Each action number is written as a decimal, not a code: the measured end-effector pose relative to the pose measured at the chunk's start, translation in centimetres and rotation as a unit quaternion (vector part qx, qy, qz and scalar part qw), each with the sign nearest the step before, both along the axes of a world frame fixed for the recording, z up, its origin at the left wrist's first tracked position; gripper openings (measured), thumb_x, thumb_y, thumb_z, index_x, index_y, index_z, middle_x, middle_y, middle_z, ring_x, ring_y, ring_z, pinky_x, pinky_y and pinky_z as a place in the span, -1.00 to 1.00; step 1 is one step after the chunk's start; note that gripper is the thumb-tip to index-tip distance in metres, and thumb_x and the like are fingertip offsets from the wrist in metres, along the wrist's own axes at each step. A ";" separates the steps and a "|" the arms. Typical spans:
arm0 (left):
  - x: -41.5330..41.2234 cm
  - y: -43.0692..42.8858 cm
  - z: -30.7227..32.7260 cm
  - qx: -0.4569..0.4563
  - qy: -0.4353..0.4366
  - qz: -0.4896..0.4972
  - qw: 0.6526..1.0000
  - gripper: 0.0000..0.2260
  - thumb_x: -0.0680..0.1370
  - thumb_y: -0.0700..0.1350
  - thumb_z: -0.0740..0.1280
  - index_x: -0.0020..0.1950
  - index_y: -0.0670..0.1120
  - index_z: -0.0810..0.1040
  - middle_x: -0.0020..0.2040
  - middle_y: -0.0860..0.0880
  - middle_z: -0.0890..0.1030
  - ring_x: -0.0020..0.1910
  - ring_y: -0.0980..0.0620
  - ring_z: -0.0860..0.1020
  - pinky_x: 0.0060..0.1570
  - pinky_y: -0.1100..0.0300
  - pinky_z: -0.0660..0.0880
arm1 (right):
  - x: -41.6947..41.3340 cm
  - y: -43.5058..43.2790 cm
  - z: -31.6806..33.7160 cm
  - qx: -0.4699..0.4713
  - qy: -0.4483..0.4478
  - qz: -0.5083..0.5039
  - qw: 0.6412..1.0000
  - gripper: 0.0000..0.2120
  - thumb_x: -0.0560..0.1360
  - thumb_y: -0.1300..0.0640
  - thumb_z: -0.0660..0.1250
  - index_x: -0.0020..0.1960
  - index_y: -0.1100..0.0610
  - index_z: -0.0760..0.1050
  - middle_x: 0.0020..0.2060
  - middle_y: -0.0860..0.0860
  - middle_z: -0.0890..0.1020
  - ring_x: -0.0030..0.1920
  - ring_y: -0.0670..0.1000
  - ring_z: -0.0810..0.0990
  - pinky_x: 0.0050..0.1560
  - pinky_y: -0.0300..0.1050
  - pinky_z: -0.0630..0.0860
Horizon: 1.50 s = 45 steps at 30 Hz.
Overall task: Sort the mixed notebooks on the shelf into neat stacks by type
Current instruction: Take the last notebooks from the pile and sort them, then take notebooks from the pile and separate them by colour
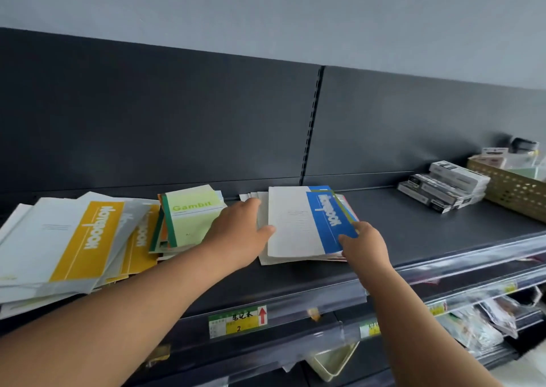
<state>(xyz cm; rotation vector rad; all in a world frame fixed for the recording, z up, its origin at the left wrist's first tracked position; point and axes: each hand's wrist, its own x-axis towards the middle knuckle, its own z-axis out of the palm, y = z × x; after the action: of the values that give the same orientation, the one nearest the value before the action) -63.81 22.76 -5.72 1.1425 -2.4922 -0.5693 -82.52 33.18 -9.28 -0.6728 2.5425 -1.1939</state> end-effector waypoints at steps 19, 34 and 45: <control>11.6 -4.2 0.1 -0.242 -0.071 0.059 0.966 -0.45 0.55 0.23 0.19 0.45 -0.03 0.27 0.41 0.00 0.37 0.44 -0.06 0.24 0.44 0.04 0.13 | 12.8 -7.0 4.1 0.063 0.329 0.202 0.920 -0.54 0.61 -0.11 0.16 0.46 0.03 0.32 0.52 0.02 0.23 0.54 0.10 0.09 0.48 0.08 0.04; 45.8 -6.1 -0.5 -0.211 -0.125 0.274 0.930 -0.40 0.55 0.26 0.17 0.50 -0.03 0.23 0.44 -0.03 0.35 0.46 -0.07 0.24 0.43 0.00 0.13 | 43.7 -15.3 3.3 0.033 0.360 0.423 0.831 -0.50 0.60 -0.15 0.17 0.48 0.01 0.30 0.50 0.00 0.28 0.51 0.08 0.17 0.47 0.04 0.08; 64.4 -7.2 -0.9 -0.166 -0.149 0.368 0.903 -0.43 0.56 0.25 0.16 0.47 -0.03 0.26 0.43 -0.04 0.36 0.41 -0.05 0.29 0.38 0.03 0.17 | 62.0 -20.2 1.4 0.014 0.277 0.522 0.807 -0.47 0.60 -0.15 0.18 0.50 0.06 0.28 0.48 0.01 0.32 0.50 0.06 0.22 0.49 0.06 0.14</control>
<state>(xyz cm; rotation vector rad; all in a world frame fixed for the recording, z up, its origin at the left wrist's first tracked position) 0.61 15.57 -6.64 1.9592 -2.0030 0.2484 -20.54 13.01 -7.85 -2.2582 1.8702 -0.5640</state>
